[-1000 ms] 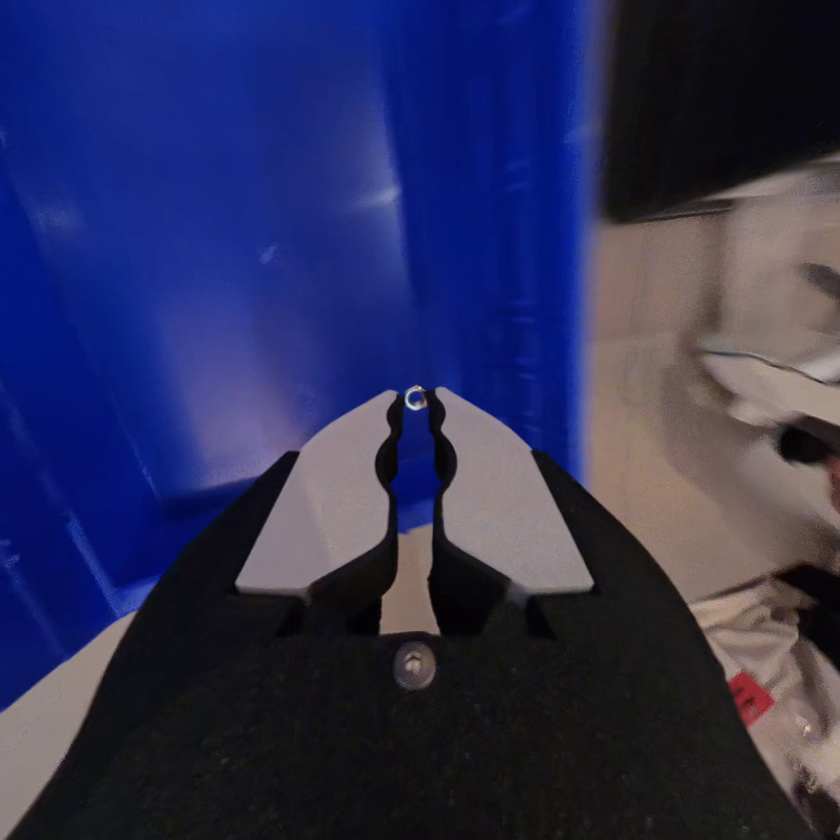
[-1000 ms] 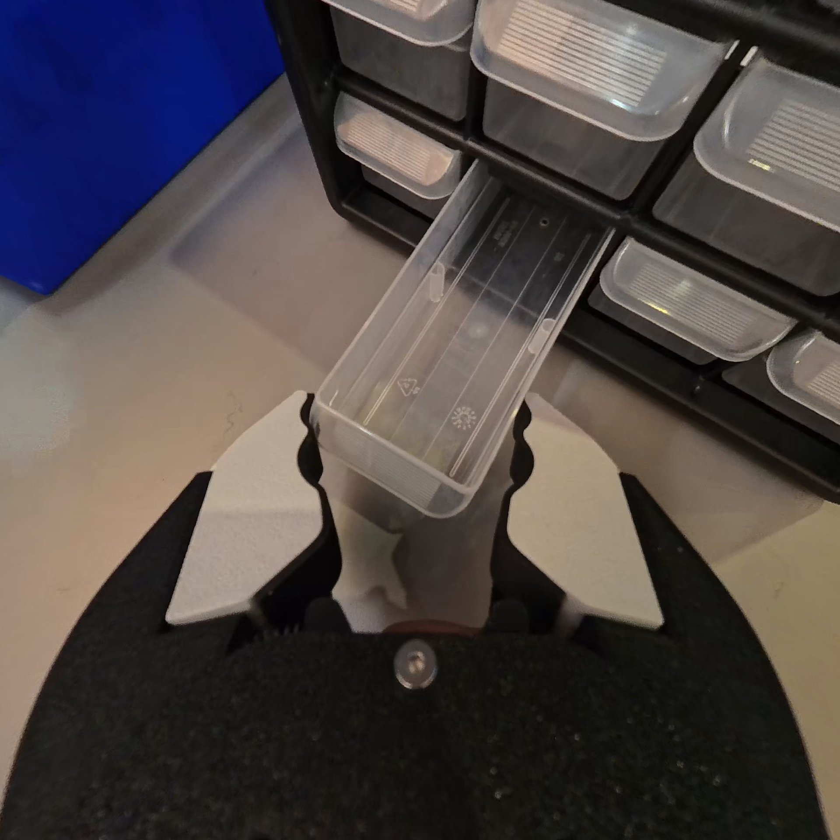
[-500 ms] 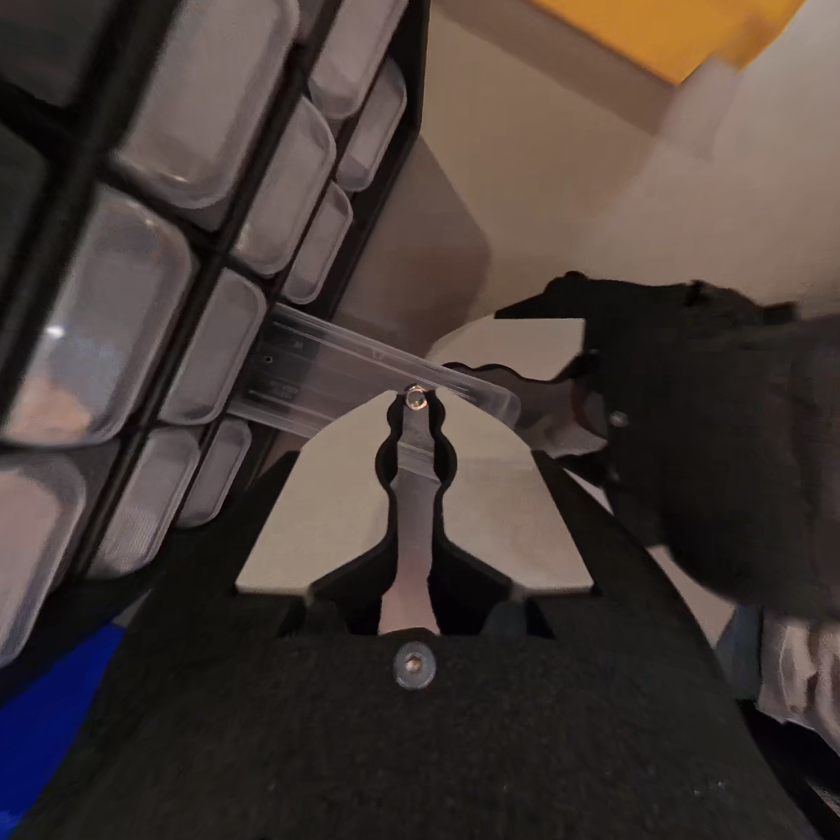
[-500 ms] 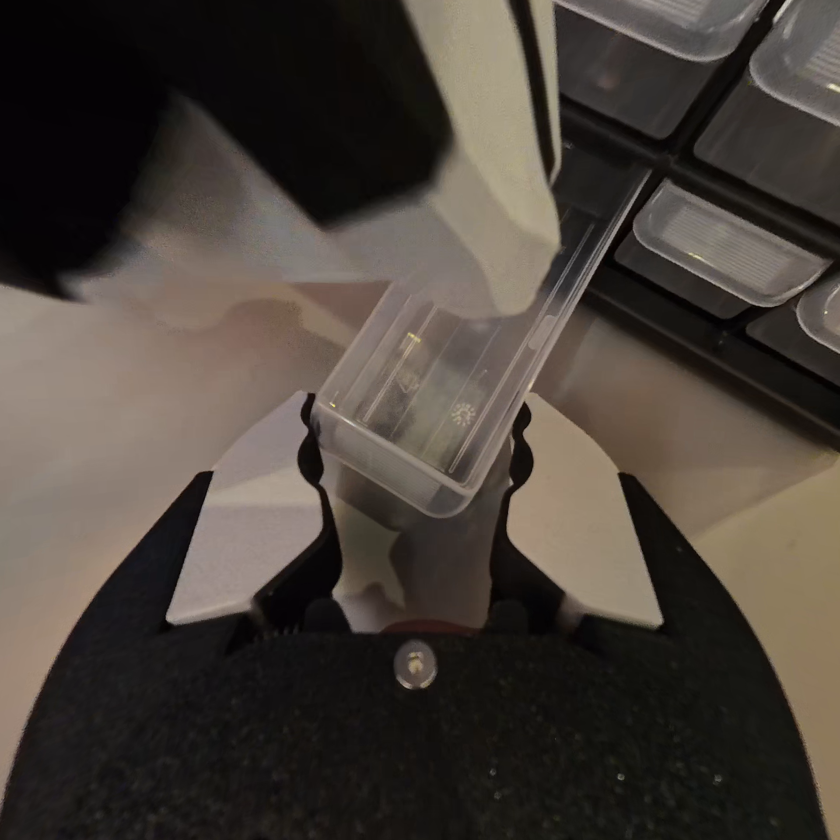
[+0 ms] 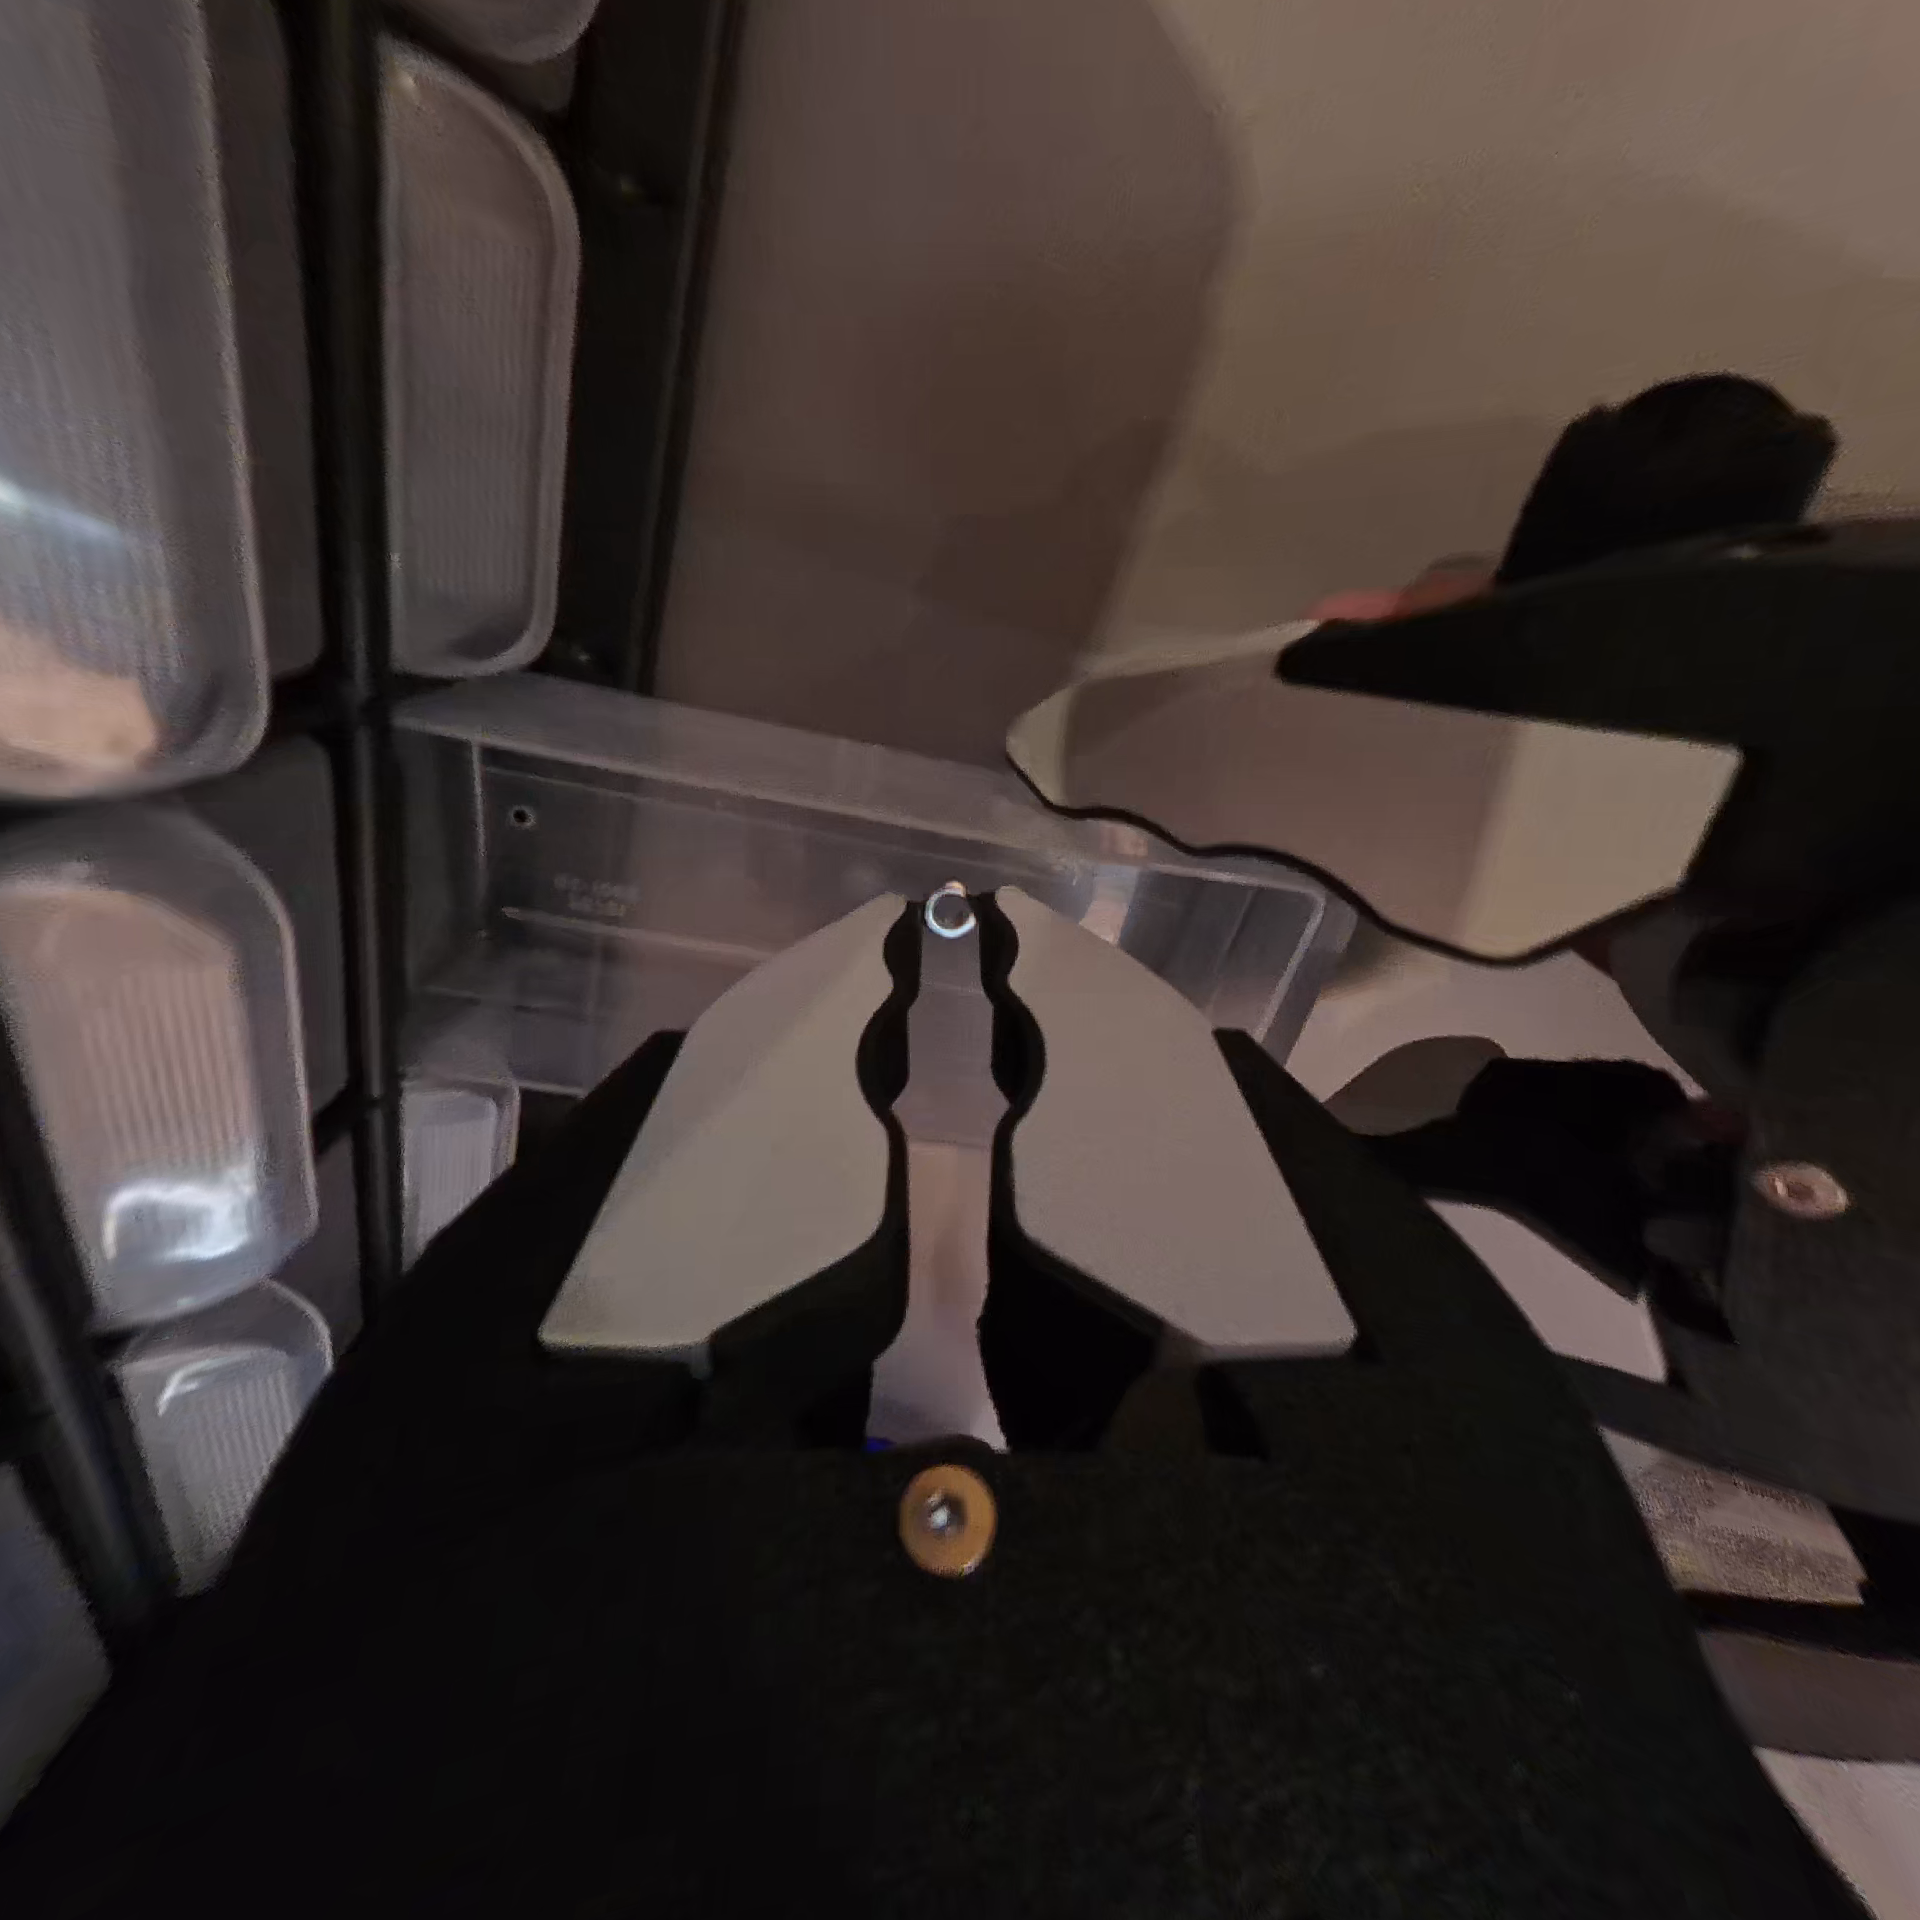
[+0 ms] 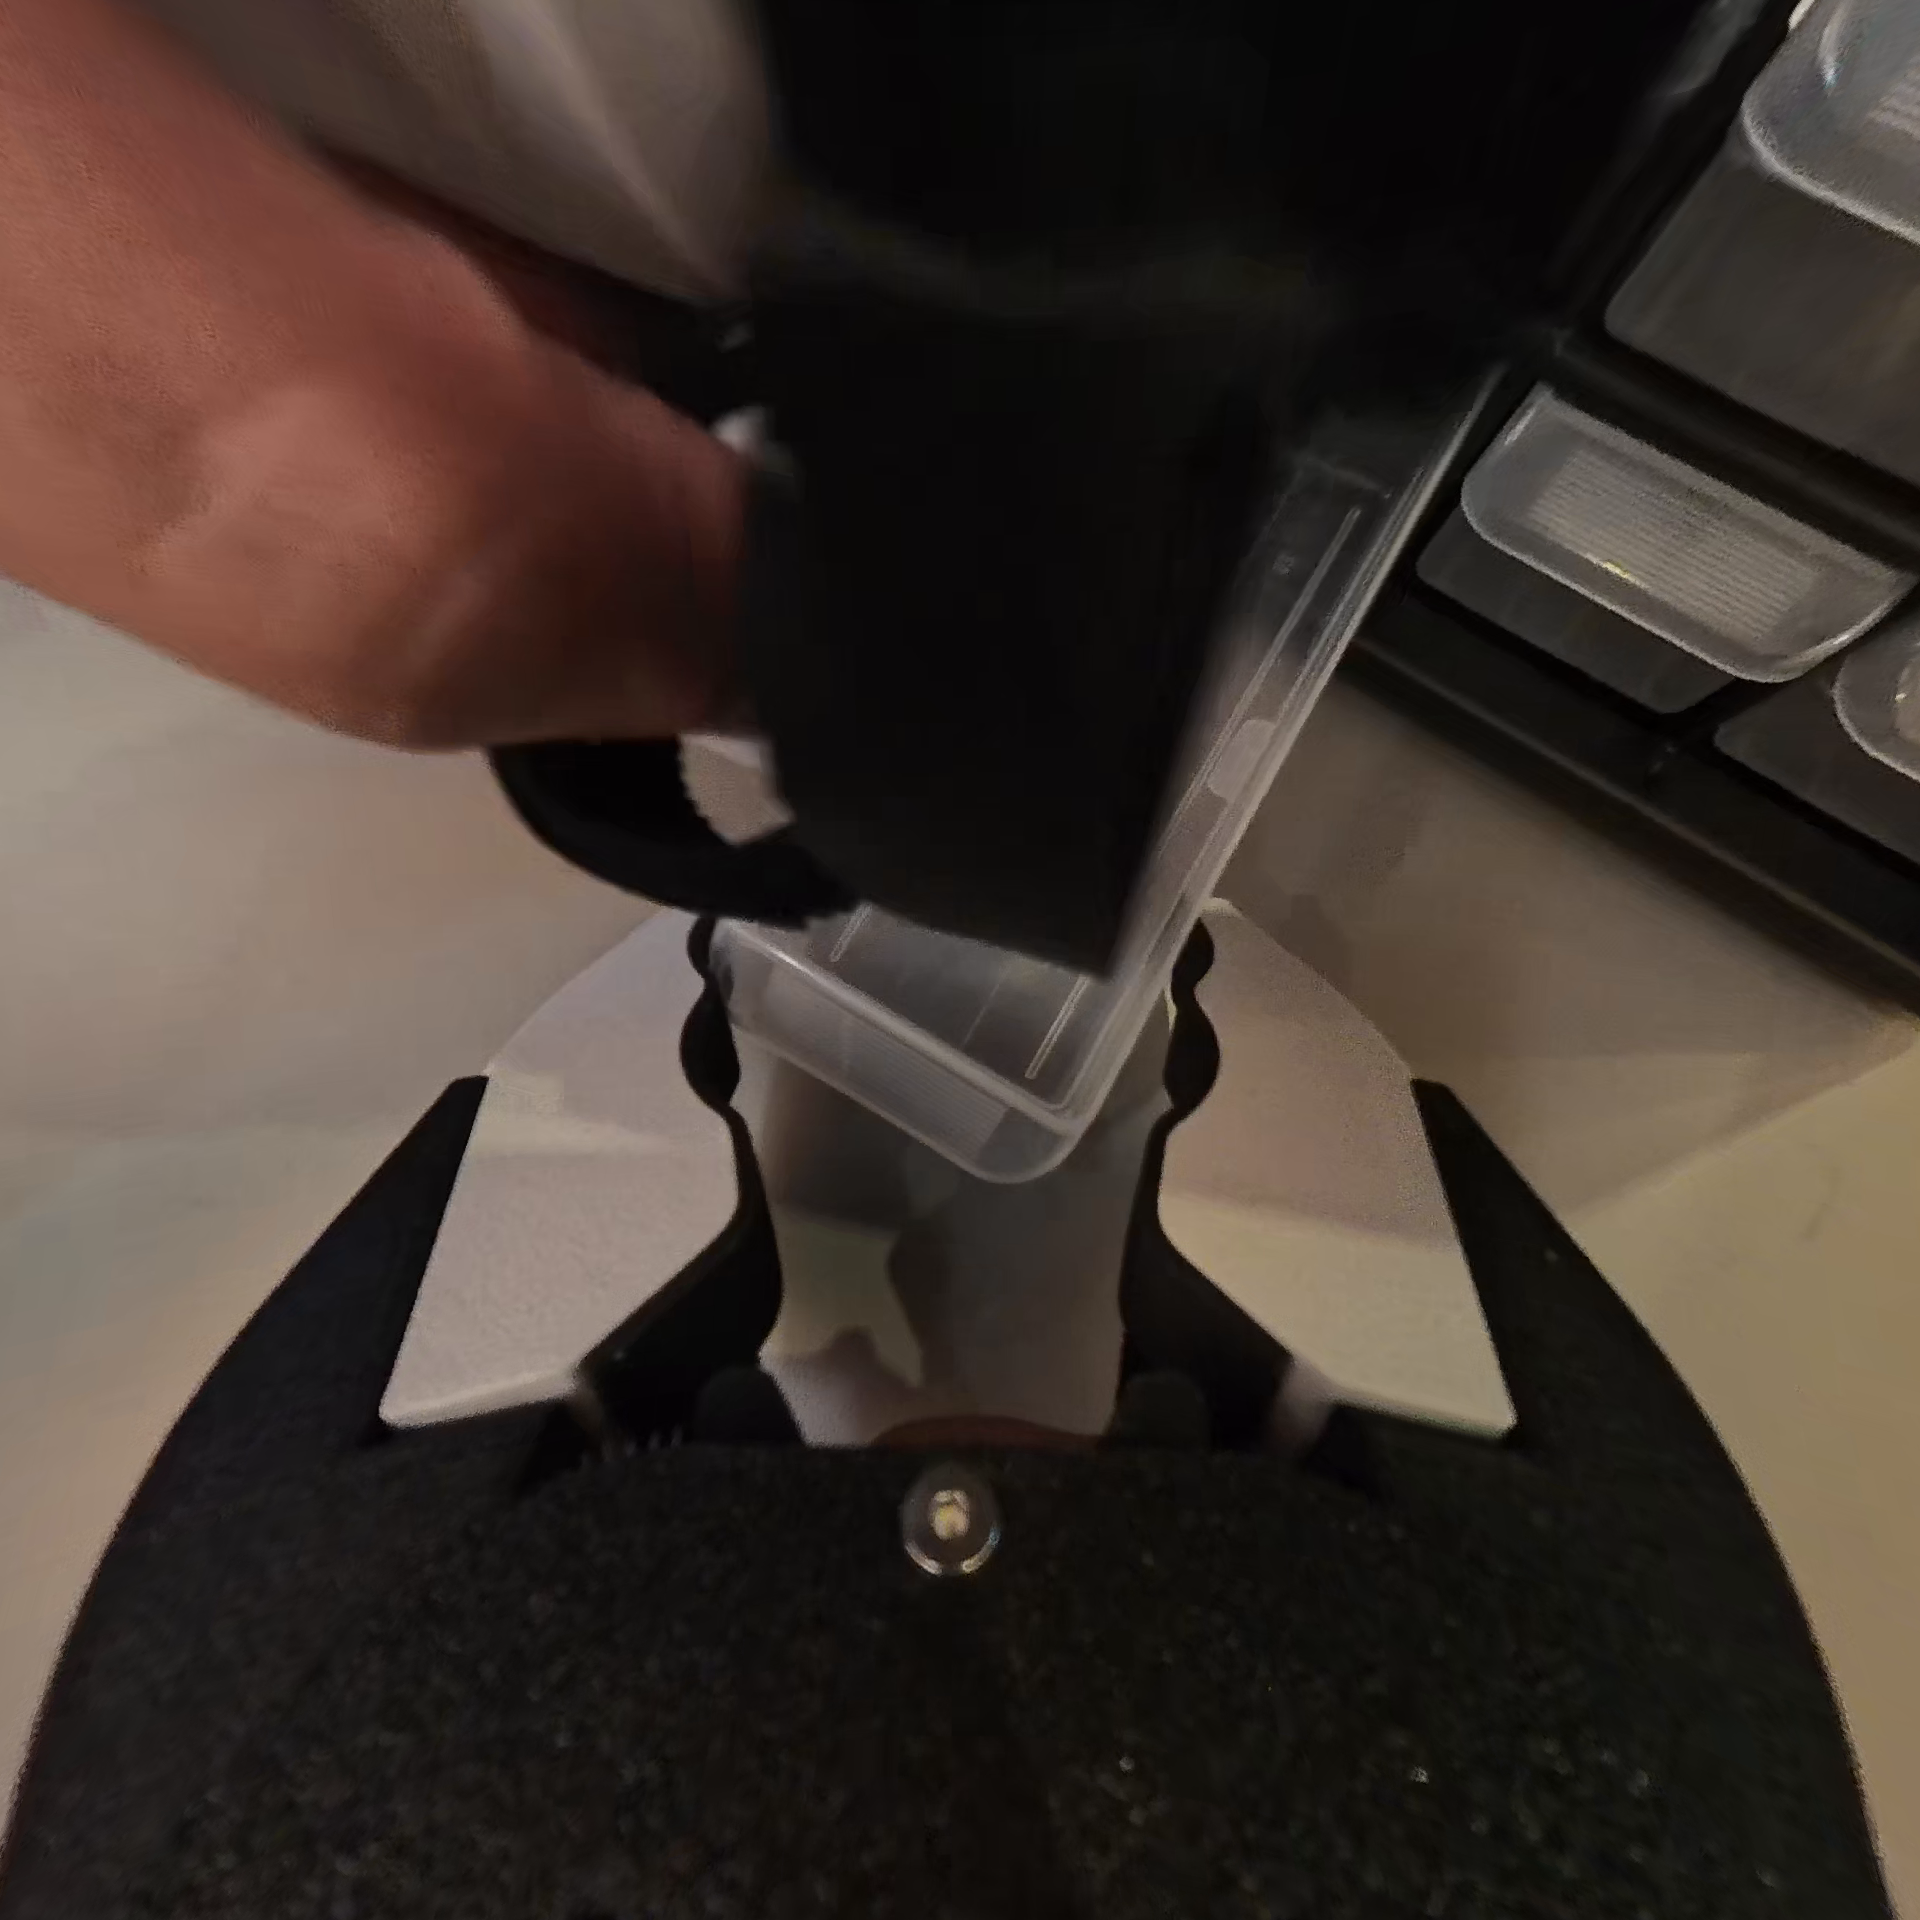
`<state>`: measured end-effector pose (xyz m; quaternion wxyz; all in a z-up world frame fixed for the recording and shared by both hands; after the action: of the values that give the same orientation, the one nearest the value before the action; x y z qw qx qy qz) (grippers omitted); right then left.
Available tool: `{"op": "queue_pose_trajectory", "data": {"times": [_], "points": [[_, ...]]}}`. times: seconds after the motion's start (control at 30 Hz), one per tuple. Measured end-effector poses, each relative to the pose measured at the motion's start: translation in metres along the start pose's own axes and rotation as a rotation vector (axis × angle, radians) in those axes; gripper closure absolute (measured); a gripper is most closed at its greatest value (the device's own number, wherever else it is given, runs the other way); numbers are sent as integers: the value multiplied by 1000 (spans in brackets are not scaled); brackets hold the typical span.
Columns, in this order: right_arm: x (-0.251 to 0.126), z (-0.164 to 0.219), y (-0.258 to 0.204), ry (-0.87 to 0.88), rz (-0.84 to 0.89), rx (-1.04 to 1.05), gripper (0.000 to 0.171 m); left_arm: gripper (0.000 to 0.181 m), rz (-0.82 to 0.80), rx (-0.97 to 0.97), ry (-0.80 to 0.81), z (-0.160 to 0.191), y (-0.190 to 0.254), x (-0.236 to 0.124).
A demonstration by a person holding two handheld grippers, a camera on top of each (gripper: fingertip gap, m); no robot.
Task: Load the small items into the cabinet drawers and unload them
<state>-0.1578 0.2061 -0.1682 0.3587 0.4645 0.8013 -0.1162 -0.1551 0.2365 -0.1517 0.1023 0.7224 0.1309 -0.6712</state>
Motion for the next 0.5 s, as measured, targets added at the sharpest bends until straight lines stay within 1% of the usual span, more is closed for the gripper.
{"op": "queue_pose_trajectory", "data": {"times": [0.23, 0.4, 0.47, 0.5], "points": [[1, 2, 0, -10, 4, -9, 91, 171, -54, 34, -115, -6, 0, 9], [1, 2, -1, -11, 2, -8, 90, 170, -87, 32, -156, -6, -1, 11], [1, 2, 0, -10, 2, -9, 90, 159, -114, 17, -142, -7, -3, 9], [1, 2, 0, -10, 2, -10, 90, 158, -123, 3, -132, -6, -5, 7]]}}
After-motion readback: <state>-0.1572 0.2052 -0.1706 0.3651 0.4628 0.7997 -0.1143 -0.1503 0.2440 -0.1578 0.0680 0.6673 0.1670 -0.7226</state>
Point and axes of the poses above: each gripper's, where its closed fingertips meet, x out along the fingers, z out of its underside, y = z × x across the jaws, the point moved 2 cm from there along -x, back along the fingers, and after that the axes turned 13 degrees about -x, right-handed, at the moved point
